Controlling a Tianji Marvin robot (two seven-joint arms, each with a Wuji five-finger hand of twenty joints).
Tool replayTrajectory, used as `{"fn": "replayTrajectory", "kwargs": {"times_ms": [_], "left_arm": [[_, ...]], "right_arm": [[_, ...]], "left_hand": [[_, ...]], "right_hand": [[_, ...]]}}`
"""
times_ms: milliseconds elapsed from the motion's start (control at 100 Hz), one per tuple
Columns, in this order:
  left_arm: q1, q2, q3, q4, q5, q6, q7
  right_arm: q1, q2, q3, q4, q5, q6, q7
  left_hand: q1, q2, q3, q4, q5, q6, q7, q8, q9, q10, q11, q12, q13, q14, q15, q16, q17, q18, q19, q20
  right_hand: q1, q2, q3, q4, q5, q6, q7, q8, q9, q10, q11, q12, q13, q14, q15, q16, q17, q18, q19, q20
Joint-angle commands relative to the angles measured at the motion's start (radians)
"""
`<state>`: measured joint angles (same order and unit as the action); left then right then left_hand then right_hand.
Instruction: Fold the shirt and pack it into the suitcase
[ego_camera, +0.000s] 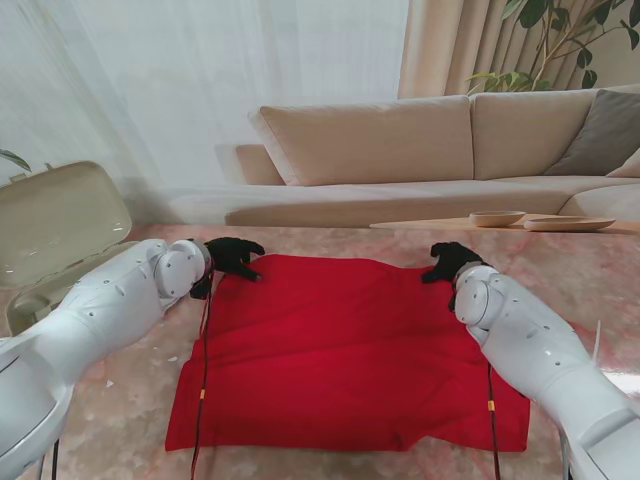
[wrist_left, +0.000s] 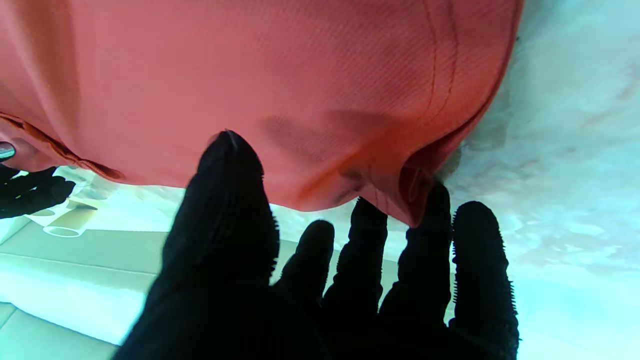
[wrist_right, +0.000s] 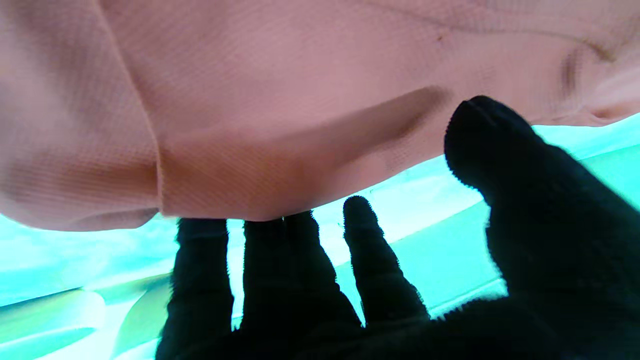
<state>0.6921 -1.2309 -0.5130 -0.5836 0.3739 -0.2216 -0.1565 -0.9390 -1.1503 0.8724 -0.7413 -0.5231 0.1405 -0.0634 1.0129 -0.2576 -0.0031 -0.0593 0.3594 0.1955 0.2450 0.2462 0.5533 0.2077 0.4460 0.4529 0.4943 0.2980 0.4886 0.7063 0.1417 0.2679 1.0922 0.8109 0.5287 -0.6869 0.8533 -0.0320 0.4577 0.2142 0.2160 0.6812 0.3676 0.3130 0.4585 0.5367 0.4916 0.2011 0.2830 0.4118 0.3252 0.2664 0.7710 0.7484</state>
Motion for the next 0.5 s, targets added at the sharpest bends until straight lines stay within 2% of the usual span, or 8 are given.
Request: {"fn": "replayTrajectory", "kwargs": {"times_ms": [0,130,140,160,200,340,400,490], "left_arm": [[0.02,0.002,0.007,0.008,-0.001,0.006,-0.017],[0.025,0.007,0.008,-0.002,0.002,0.005,-0.024],[0.025,0.008,0.008,-0.003,0.002,0.005,-0.024],[0.026,0.009,0.008,-0.005,0.003,0.005,-0.025],[0.027,0.011,0.009,-0.009,0.004,0.005,-0.029],[0.029,0.019,0.011,-0.021,0.01,0.006,-0.039],[0.031,0.02,0.009,-0.024,0.01,0.009,-0.04],[0.031,0.02,0.011,-0.026,0.01,0.01,-0.042]], "right_arm": [[-0.023,-0.006,-0.007,0.012,0.004,0.012,0.031],[-0.022,-0.004,-0.016,0.01,-0.005,0.012,0.032],[-0.022,-0.003,-0.017,0.011,-0.006,0.012,0.031],[-0.022,-0.003,-0.018,0.011,-0.008,0.011,0.03],[-0.021,-0.003,-0.02,0.011,-0.01,0.01,0.029],[-0.017,-0.001,-0.027,0.014,-0.014,0.005,0.034],[-0.016,0.0,-0.03,0.015,-0.017,0.005,0.036],[-0.013,0.0,-0.034,0.019,-0.019,0.004,0.031]], "left_hand": [[0.052,-0.034,0.002,0.017,0.022,0.034,0.025,0.009,0.058,-0.02,0.05,0.035,0.143,-0.019,0.133,0.053,0.035,0.032,0.068,0.053],[0.066,-0.08,0.038,0.021,0.039,0.043,0.059,0.018,0.082,-0.047,0.117,0.091,0.207,-0.036,0.209,0.129,0.09,0.042,0.147,0.124],[0.018,-0.11,0.144,0.013,0.04,0.044,0.065,0.017,0.087,-0.05,0.115,0.112,0.217,-0.039,0.204,0.159,0.097,0.044,0.147,0.153],[-0.087,-0.174,0.385,-0.015,0.044,0.046,0.07,0.019,0.092,-0.056,0.14,0.117,0.229,-0.043,0.229,0.165,0.109,0.045,0.166,0.16],[-0.104,-0.2,0.451,-0.021,0.047,0.047,0.076,0.021,0.1,-0.067,0.164,0.138,0.248,-0.052,0.257,0.191,0.127,0.041,0.194,0.179],[-0.108,-0.236,0.529,-0.031,0.064,0.054,0.107,0.034,0.118,-0.092,0.225,0.201,0.284,-0.06,0.32,0.27,0.173,0.035,0.252,0.225],[-0.063,-0.261,0.504,-0.067,0.073,0.055,0.13,0.048,0.145,-0.099,0.223,0.329,0.305,-0.07,0.351,0.313,0.194,0.03,0.284,0.25],[-0.012,-0.285,0.469,-0.081,0.085,0.05,0.166,0.071,0.182,-0.116,0.222,0.416,0.331,-0.083,0.402,0.358,0.222,0.019,0.326,0.274]], "right_hand": [[0.016,-0.043,0.036,-0.043,0.022,0.002,0.014,0.0,0.013,0.024,0.033,0.033,0.099,0.05,0.264,0.151,-0.071,0.073,0.083,0.005],[0.019,-0.083,0.066,-0.048,0.075,0.007,0.039,0.005,0.05,0.022,0.112,0.1,0.124,0.031,0.431,0.25,-0.071,0.066,0.311,0.015],[0.02,-0.088,0.07,-0.049,0.081,0.007,0.043,0.006,0.056,0.02,0.121,0.107,0.131,0.029,0.447,0.26,-0.065,0.065,0.33,0.016],[0.02,-0.095,0.077,-0.05,0.091,0.006,0.052,0.01,0.068,0.019,0.133,0.12,0.142,0.026,0.47,0.275,-0.053,0.066,0.363,0.019],[0.025,-0.114,0.091,-0.052,0.114,0.003,0.074,0.022,0.092,0.015,0.156,0.143,0.165,0.021,0.514,0.305,-0.024,0.064,0.437,0.033],[0.068,-0.18,0.12,-0.06,0.192,-0.029,0.176,0.078,0.205,-0.008,0.234,0.206,0.283,-0.011,0.657,0.39,0.105,0.026,0.637,0.09],[0.087,-0.197,0.133,-0.06,0.209,-0.042,0.212,0.101,0.243,-0.017,0.259,0.226,0.33,-0.022,0.7,0.411,0.152,0.011,0.687,0.1],[0.122,-0.219,0.154,-0.06,0.23,-0.069,0.29,0.149,0.304,-0.033,0.31,0.267,0.416,-0.054,0.783,0.444,0.246,-0.028,0.779,0.107]]}}
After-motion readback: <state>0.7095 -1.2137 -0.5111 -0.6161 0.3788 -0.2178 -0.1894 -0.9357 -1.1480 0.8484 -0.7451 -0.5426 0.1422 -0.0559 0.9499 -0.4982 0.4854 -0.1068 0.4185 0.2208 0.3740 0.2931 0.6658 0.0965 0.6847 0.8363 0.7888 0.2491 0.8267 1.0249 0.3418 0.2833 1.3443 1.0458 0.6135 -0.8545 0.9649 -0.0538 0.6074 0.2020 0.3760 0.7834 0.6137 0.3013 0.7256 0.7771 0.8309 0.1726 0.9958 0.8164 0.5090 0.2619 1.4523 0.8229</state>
